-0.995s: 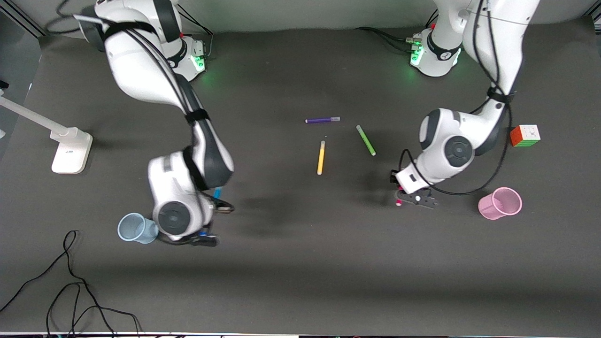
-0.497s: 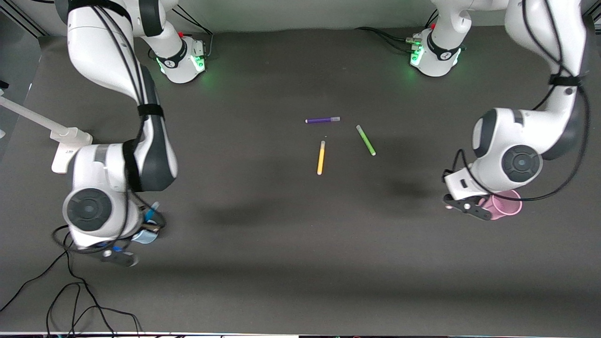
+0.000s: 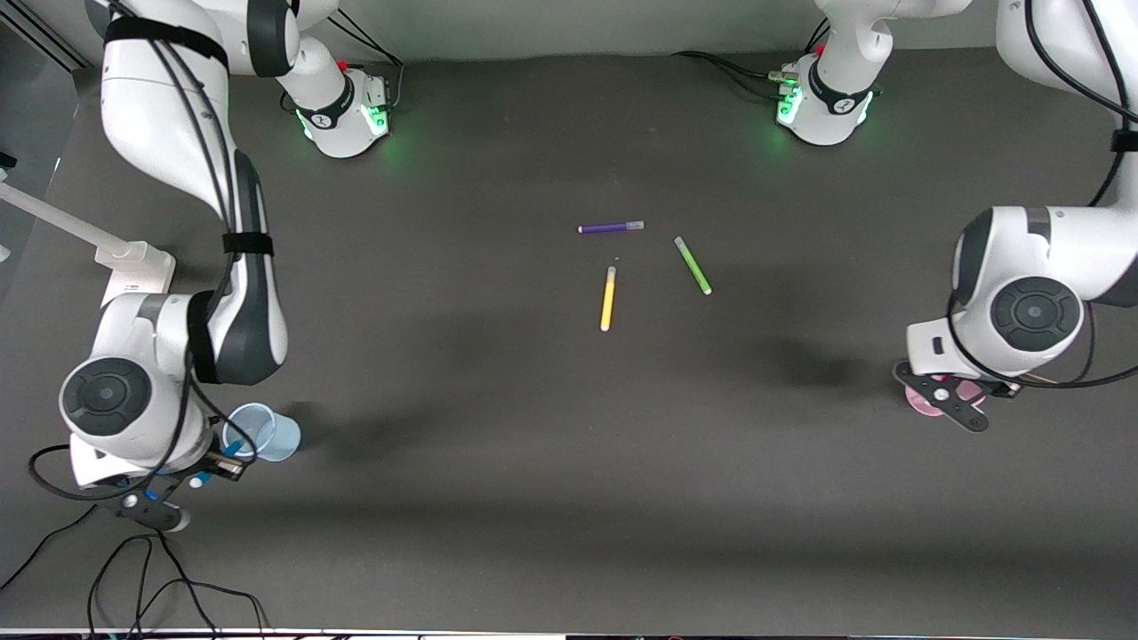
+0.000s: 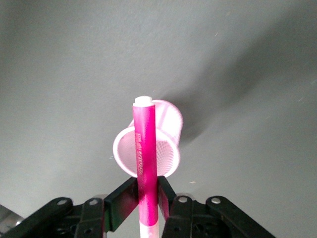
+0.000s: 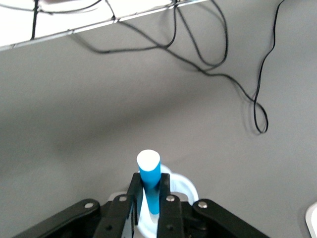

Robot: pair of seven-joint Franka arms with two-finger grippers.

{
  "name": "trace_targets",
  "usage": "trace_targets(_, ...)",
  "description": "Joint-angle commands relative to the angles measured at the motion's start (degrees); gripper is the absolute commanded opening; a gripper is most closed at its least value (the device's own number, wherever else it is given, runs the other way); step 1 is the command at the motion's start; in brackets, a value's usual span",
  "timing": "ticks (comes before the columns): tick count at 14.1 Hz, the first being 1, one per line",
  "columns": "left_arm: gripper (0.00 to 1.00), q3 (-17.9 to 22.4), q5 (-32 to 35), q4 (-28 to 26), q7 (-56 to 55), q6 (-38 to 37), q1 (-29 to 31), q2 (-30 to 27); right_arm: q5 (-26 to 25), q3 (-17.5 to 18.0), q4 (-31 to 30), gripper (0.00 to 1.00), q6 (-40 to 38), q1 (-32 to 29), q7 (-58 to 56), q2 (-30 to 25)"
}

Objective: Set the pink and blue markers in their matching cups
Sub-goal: 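Carry blue over the blue cup while the left gripper carries pink over pink cup, then drop blue into the blue cup while the left gripper drops pink into pink cup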

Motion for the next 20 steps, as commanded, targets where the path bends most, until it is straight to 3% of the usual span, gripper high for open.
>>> trace_targets(1,0.0,-0.18,3.33,-0.69,6.02,1.28,0.71,0.45,-1.15,0.25,-4.29,0.0,4.05,0.1,1.71,-2.27)
trace_targets(8,0.0,-0.18,9.56,-3.6,8.13,-0.64,3.17,0.28,-2.03,0.34,-15.72,0.0,11.62,2.3,0.92,-6.04)
trace_targets(13,0.0,-0.18,10.19,-4.74,9.99,-0.48,4.49,1.68,-4.31,-0.1,-23.26,0.0,17.22,3.88,0.83,-8.59)
trace_targets(17,0.0,-0.18,12.3,-4.74,9.99,-0.03,4.4,3.79,-4.31,-0.1,-24.69,0.0,19.36,3.79,0.91,-8.86)
trace_targets(18,0.0,-0.18,13.35,-4.74,9.99,0.23,4.32,4.23,-4.31,-0.1,-24.69,0.13,19.36,3.79,0.91,-8.86)
trace_targets(20,0.0,-0.26,14.59,-4.65,9.72,1.19,3.88,5.11,-4.31,-0.1,-24.69,0.63,20.32,3.79,0.91,-8.77)
